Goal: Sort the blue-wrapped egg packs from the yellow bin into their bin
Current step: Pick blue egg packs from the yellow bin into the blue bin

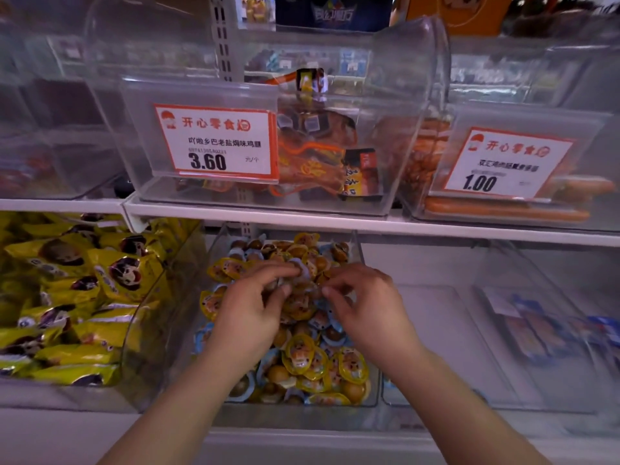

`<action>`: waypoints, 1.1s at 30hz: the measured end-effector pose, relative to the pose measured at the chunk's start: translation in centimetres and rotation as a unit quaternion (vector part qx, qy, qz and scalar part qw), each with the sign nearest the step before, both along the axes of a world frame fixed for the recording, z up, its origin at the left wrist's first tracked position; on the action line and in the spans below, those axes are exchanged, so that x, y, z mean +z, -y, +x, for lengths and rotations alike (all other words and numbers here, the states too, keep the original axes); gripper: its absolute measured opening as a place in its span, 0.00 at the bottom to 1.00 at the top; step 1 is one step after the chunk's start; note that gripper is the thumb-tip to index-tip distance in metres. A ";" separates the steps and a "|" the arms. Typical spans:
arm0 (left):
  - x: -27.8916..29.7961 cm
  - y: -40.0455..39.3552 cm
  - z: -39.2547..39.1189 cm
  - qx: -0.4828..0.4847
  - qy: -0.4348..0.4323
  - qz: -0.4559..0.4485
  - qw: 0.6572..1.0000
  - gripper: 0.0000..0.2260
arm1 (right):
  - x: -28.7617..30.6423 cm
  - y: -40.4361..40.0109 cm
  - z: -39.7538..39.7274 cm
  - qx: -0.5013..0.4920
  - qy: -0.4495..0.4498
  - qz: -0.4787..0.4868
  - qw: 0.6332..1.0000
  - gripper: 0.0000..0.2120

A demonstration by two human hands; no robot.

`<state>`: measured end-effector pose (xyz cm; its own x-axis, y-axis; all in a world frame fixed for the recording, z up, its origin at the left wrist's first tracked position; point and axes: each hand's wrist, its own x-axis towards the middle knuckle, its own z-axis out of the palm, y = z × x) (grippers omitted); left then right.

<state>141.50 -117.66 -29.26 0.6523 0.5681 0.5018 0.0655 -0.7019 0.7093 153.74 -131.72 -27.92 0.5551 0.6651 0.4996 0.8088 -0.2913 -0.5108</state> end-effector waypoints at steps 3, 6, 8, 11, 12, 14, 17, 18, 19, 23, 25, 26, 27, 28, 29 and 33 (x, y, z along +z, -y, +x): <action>1.0 0.8 -0.1 0.029 0.096 -0.126 0.987 0.10 | 0.8 0.7 -0.2 -0.034 -0.054 0.082 0.995 0.04; 2.4 2.8 0.4 0.019 0.146 -0.204 0.968 0.09 | 2.4 1.5 -1.0 -0.045 -0.276 0.153 0.948 0.08; 3.0 4.7 1.0 0.000 0.163 -0.204 0.965 0.10 | 3.2 2.1 -1.9 -0.017 -0.435 0.209 0.875 0.07; 2.9 8.1 1.9 -0.036 0.157 -0.127 0.979 0.13 | 3.9 2.8 -3.9 0.081 -0.674 0.270 0.683 0.10; 2.7 9.3 2.2 -0.041 0.143 -0.072 0.986 0.16 | 4.0 3.1 -4.3 0.100 -0.714 0.276 0.636 0.14; 1.9 11.2 2.6 -0.043 0.105 0.032 0.993 0.22 | 4.0 3.8 -4.3 0.114 -0.724 0.280 0.620 0.17; 1.4 12.2 3.0 -0.077 0.019 0.100 0.992 0.32 | 3.7 5.2 -2.4 0.074 -0.658 0.283 0.694 0.12; 1.3 12.2 3.0 -0.093 -0.016 0.099 0.991 0.34 | 3.6 5.9 -1.3 0.065 -0.640 0.283 0.711 0.12; 1.1 12.0 3.0 -0.111 -0.049 0.101 0.987 0.36 | 3.4 6.7 0.0 0.059 -0.629 0.280 0.722 0.12; 0.1 10.0 2.8 -0.147 -0.125 0.150 0.970 0.32 | 1.9 9.8 4.9 -0.005 -0.569 0.223 0.791 0.12; 0.0 8.3 2.7 -0.129 -0.116 0.141 0.975 0.27 | 0.3 10.8 6.8 -0.089 -0.460 0.114 0.876 0.11; 0.0 7.3 2.5 -0.109 -0.105 0.137 0.979 0.24 | -0.4 10.9 7.4 -0.113 -0.426 0.064 0.896 0.13; -0.1 6.3 2.3 -0.089 -0.099 0.133 0.982 0.21 | -1.0 11.1 7.8 -0.120 -0.427 0.033 0.896 0.16; -0.2 5.5 2.2 -0.073 -0.099 0.131 0.984 0.19 | -1.4 11.3 8.1 -0.109 -0.448 0.007 0.887 0.19; -0.4 4.8 2.1 -0.063 -0.109 0.132 0.983 0.18 | -1.5 11.5 8.3 -0.083 -0.472 -0.019 0.877 0.22; -1.2 3.3 1.5 -0.056 -0.176 0.187 0.965 0.20 | -0.3 11.6 8.5 -0.030 -0.466 0.001 0.884 0.19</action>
<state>142.99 -120.99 -30.45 0.8663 0.3066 0.3944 0.1657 -0.9211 0.3522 162.22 -143.30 -28.26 0.7598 0.6209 -0.1930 0.0189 -0.3179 -0.9479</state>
